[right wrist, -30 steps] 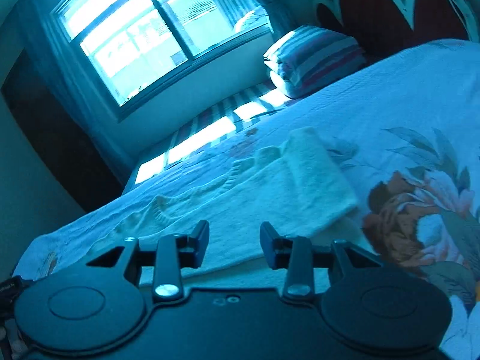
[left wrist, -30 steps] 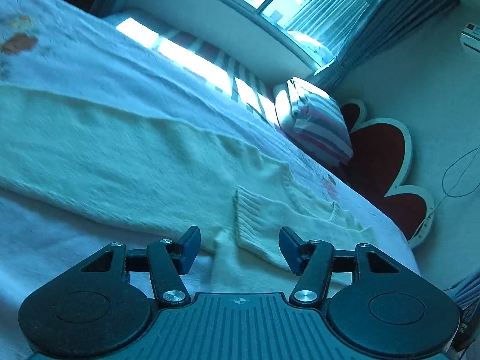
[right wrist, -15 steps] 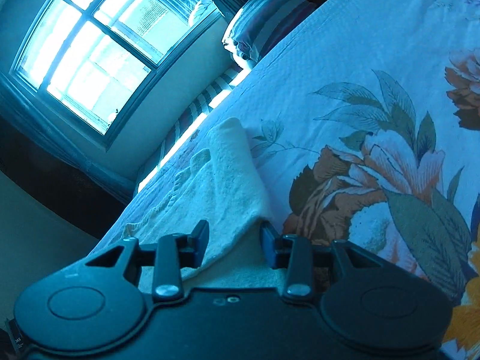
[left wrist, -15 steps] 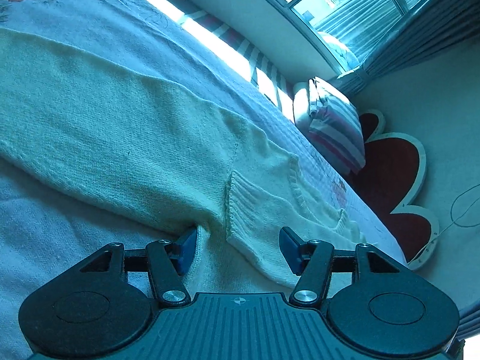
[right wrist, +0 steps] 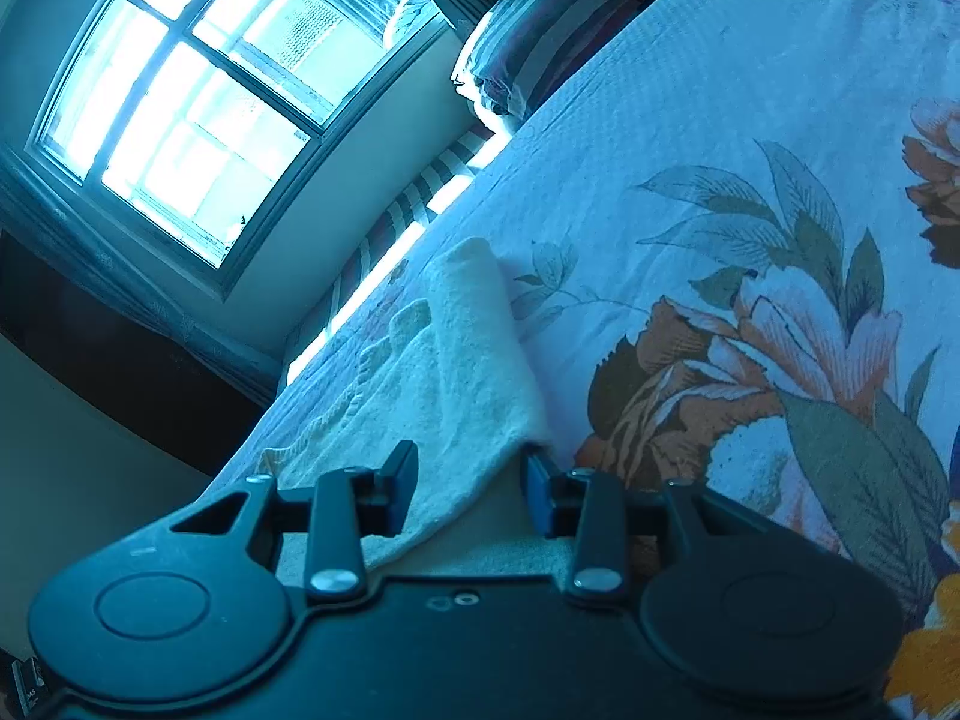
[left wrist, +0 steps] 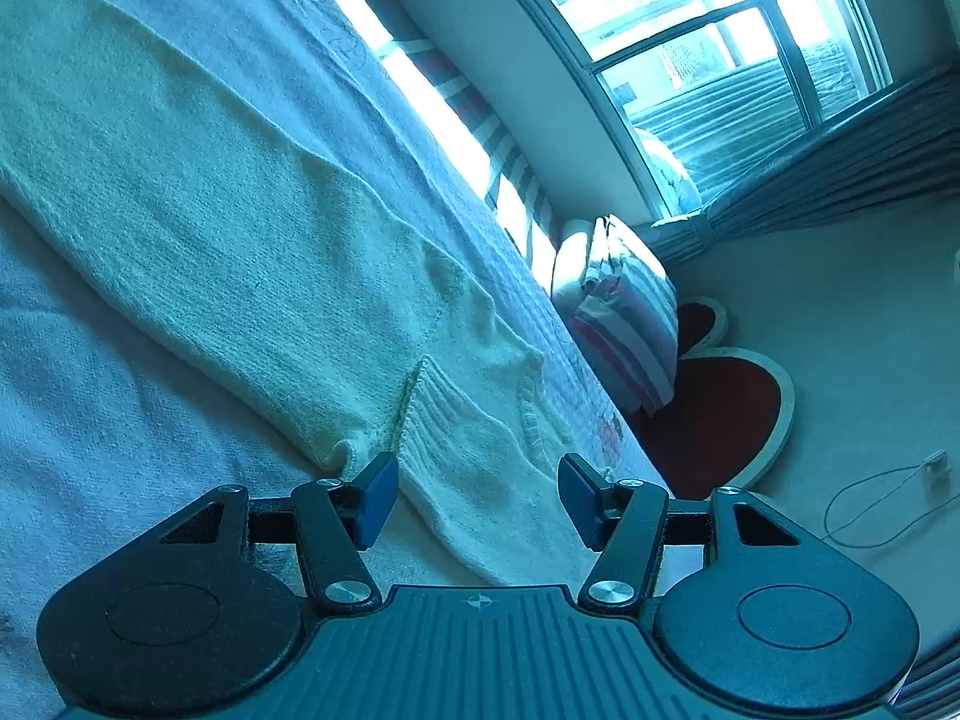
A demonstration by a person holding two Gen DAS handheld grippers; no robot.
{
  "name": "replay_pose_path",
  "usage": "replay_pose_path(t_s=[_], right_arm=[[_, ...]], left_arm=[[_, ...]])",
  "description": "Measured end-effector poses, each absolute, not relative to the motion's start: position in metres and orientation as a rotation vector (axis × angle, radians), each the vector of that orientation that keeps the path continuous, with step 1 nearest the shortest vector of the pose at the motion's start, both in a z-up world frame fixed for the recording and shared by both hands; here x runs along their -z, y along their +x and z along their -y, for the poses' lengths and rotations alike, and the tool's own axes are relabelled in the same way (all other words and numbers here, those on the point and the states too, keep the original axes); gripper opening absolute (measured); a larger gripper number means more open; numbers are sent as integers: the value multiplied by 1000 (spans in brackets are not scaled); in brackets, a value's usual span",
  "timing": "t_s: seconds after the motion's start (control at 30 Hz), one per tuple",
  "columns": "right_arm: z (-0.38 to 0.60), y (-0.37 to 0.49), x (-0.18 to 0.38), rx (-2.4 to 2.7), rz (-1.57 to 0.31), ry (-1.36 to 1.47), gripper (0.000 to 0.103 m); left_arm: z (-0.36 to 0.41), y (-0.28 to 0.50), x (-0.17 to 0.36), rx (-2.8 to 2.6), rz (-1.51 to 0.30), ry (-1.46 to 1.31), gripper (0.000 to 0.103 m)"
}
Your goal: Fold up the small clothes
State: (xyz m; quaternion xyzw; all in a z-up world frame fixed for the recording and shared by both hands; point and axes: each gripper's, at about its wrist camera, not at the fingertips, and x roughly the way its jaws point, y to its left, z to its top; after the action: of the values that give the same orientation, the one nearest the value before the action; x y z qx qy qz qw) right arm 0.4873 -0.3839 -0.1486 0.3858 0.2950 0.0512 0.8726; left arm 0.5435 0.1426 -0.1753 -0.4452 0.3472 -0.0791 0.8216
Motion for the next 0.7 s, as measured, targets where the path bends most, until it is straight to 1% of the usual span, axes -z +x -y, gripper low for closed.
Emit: replay_pose_path(t_s=[0.17,0.2,0.23,0.27,0.3,0.37,0.47,0.53,0.63,0.7], right_arm=[[386,486,150,-110,-620,807,39],[386,486,150,-108,-620,810,39],[386,486,151,-106,-621,812,39],[386,486,151,-103,-622,813,39],[386,486,151,-102,-623,812,39],[386,486,151,-101,-622,809,39],[386,485,150,-98,-623,813,39],[386,485,148,-102,-619,815,39],[386,485,149,-112,-617,818,39],[387,486,154,-107,-618,840,39]], left_arm=[[-136,558,194,157,-797,-932,58],[-134,562,195,158,-797,-927,46],[-132,565,195,156,-802,-918,39],[-131,570,195,165,-804,-911,15],[-130,574,195,171,-806,-906,3],[-127,578,194,151,-805,-874,3],[-133,568,178,151,-717,-840,3],[-136,564,170,135,-693,-789,3],[-139,572,180,123,-774,-742,3],[-142,573,186,115,-786,-742,3]])
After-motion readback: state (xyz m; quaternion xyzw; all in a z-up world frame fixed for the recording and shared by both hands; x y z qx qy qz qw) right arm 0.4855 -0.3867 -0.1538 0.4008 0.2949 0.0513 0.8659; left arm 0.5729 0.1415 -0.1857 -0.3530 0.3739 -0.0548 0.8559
